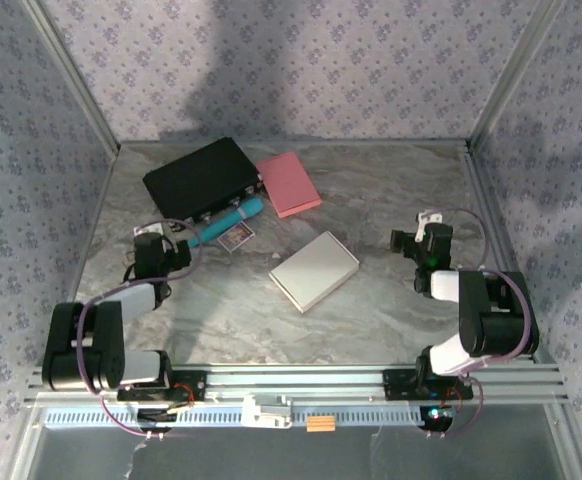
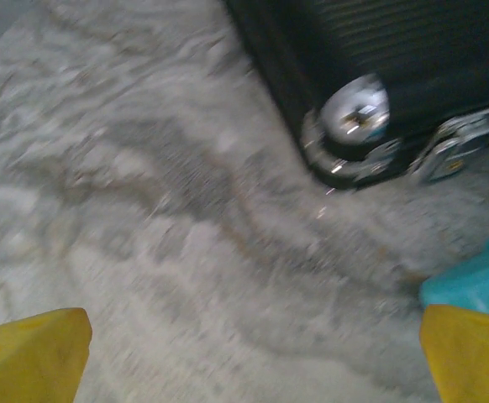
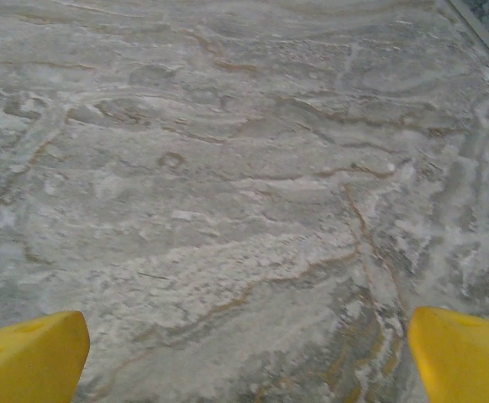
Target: Fold the paper box
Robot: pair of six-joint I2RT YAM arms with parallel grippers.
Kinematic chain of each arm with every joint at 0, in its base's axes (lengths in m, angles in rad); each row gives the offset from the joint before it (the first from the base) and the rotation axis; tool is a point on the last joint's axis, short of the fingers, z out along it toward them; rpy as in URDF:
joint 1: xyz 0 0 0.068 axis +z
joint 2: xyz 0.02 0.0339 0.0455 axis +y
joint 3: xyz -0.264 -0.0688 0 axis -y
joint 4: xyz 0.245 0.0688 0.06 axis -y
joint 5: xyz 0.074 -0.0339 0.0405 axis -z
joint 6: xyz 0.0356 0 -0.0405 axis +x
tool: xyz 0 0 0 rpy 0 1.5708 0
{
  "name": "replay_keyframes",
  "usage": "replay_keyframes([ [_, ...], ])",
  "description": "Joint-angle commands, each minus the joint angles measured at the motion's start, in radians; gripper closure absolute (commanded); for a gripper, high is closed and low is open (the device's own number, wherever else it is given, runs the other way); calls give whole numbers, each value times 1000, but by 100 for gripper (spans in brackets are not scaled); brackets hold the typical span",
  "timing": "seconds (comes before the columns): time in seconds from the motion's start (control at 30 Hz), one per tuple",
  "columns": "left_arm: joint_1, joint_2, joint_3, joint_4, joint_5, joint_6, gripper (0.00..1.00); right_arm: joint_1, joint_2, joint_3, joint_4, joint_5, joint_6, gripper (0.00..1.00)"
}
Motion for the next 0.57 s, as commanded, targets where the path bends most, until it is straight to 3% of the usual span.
replay_keyframes([
  [0.0, 7, 89, -15, 373, 81, 80, 0, 13, 14, -15, 138, -9, -25, 1],
  [0.07, 8, 212, -49, 588, 127, 105, 0, 12, 13, -20, 147, -8, -26, 1],
  [0.13, 14, 164, 21, 346, 94, 75, 0, 13, 13, -16, 141, -14, -24, 1],
  [0.2, 21, 196, 13, 433, 86, 67, 0, 19, 11, -12, 133, -14, -32, 1],
  [0.23, 23, 177, 28, 357, 82, 59, 0, 18, 10, -13, 132, -15, -32, 1],
  [0.3, 23, 193, 15, 415, 78, 60, 0, 14, 11, -11, 126, -23, -30, 1],
  [0.53, 22, 184, 25, 377, 77, 65, 0, 17, 9, -17, 137, -15, -31, 1],
])
